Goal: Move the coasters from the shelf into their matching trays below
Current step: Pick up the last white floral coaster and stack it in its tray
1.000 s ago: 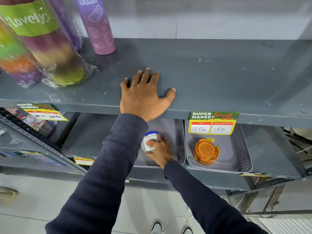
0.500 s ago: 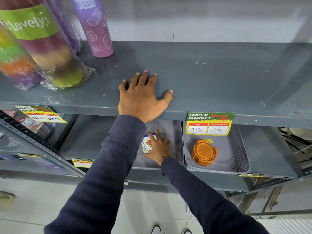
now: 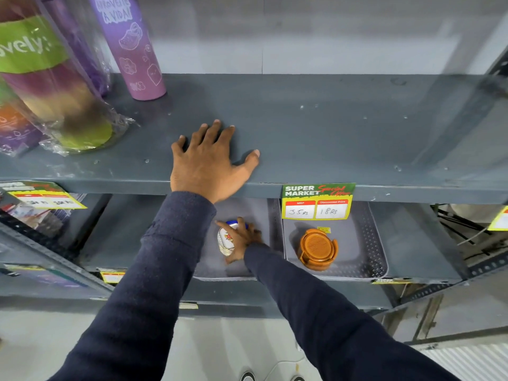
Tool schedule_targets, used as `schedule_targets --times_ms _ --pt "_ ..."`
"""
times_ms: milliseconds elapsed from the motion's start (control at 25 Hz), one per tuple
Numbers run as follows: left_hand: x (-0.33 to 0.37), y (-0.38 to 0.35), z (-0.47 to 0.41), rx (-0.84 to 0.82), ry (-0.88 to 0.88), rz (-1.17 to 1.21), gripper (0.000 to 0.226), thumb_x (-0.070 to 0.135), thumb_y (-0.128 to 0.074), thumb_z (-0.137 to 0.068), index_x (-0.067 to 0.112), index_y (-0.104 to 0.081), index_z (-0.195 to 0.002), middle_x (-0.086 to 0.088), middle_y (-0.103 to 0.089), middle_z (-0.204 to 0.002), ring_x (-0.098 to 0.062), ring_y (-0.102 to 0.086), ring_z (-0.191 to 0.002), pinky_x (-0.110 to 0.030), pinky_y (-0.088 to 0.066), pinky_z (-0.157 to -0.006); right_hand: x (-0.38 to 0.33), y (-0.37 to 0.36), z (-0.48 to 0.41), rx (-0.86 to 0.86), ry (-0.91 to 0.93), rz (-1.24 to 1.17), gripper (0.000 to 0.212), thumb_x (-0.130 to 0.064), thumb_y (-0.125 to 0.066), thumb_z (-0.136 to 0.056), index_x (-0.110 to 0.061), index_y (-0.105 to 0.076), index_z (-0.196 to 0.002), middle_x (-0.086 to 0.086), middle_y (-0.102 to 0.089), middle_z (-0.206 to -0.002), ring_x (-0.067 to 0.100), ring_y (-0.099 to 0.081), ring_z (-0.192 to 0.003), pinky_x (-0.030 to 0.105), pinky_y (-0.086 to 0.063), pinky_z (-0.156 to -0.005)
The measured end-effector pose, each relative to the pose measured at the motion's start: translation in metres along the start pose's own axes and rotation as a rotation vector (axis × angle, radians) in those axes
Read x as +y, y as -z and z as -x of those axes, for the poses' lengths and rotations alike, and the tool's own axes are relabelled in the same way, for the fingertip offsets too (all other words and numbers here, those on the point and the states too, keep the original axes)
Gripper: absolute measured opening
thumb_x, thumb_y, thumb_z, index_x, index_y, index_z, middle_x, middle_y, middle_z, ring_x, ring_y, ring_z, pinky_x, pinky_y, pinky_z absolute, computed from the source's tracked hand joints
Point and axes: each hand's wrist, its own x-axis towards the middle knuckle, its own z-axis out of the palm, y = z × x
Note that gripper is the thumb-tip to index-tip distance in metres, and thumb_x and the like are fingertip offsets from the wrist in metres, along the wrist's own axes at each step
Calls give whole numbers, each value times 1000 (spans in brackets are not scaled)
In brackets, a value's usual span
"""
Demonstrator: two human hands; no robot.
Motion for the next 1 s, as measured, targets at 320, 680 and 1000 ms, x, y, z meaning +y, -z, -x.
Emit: schedule_targets --times_ms 320,680,1000 --pt "-2 -4 0 48 -9 15 80 75 -32 -81 29 -41 -146 2 -33 -161 -23 -26 -149 -51 -19 -117 118 42 84 454 -328 -81 95 -68 -75 -76 -19 -40 -149 10 -49 -151 36 -45 -138 47 -37 -112" --pt "-3 -4 3 55 -11 17 80 76 -30 -81 30 -41 -145 3 -33 -160 -23 -27 -149 -52 -19 -117 150 23 103 209 -549 -17 102 -51 -82 -77 -4 -30 -152 18 -47 -150 37 -42 -141 46 -36 -116" --pt "-6 1 1 32 -13 20 83 78 -27 -80 30 -40 -146 2 -33 -161 -23 -26 -149 -53 -20 -117 141 41 119 186 -512 -18 103 -50 -78 -82 -3 -22 -156 19 -36 -158 33 -39 -145 44 -25 -120"
